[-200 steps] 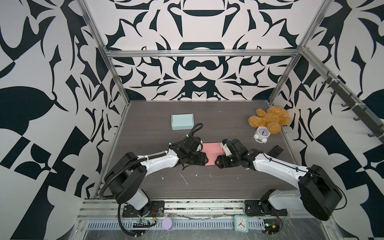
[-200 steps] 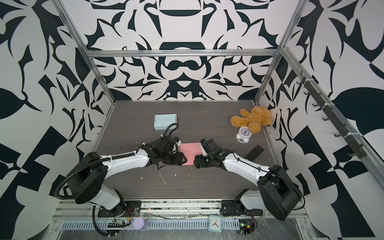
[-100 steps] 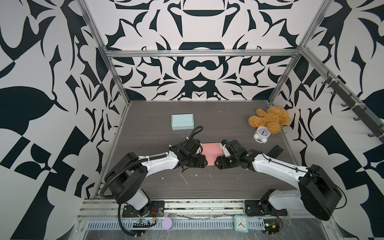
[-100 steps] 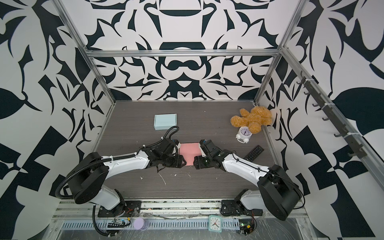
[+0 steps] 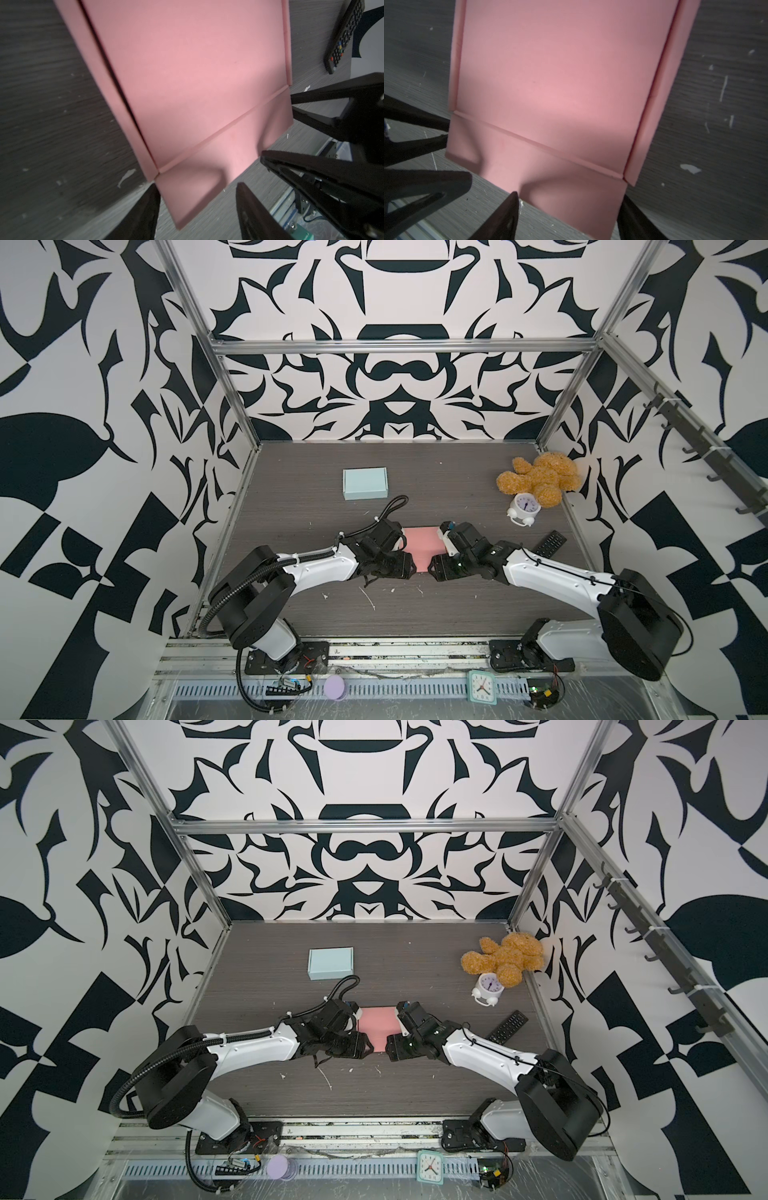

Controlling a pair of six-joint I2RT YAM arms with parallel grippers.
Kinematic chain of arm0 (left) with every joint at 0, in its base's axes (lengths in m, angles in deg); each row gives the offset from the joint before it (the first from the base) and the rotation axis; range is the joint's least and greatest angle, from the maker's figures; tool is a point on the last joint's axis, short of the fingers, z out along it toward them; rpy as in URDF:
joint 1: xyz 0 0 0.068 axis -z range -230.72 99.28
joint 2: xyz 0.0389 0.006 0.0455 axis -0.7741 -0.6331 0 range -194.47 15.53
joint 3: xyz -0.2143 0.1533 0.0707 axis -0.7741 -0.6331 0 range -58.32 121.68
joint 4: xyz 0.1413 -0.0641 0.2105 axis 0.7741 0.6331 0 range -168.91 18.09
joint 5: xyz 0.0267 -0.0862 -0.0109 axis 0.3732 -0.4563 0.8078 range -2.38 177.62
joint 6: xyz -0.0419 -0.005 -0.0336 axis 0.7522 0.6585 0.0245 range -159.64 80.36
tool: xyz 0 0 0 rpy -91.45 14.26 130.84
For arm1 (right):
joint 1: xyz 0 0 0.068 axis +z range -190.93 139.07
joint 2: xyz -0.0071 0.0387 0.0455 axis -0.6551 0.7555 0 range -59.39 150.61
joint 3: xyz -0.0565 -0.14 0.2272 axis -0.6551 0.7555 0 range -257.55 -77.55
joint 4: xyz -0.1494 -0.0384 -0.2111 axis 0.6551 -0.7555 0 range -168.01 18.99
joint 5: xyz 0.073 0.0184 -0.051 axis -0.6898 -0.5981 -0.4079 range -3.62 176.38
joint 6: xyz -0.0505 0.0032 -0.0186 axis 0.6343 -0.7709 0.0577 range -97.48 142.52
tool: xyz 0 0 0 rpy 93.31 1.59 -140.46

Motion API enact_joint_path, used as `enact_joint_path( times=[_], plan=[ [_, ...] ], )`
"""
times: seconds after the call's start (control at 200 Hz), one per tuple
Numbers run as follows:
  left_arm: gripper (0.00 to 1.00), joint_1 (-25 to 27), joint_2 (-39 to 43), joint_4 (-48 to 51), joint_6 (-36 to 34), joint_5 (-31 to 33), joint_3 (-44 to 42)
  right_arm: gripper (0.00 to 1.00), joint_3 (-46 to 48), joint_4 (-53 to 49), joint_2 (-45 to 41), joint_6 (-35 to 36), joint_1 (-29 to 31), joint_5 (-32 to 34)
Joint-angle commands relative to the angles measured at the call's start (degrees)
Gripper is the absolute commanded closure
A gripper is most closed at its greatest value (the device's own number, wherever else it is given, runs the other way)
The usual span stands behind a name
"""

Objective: Fold the paper box

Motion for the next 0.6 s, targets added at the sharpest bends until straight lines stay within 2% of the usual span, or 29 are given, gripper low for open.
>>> enact_joint_path(
  times=[0.0,0.595],
  plan=[
    [0.39,0.37,0.94,-0.35,0.6,0.62,-0.35,0.26,-0.93,-0.21,-1.09,-0.28,0.6,0.59],
    [0.48,0.28,-0.11,-0.09,0.25,2.53,-1.13,0.26,-1.55,-0.42,1.21,1.35,0.71,3.26]
  ],
)
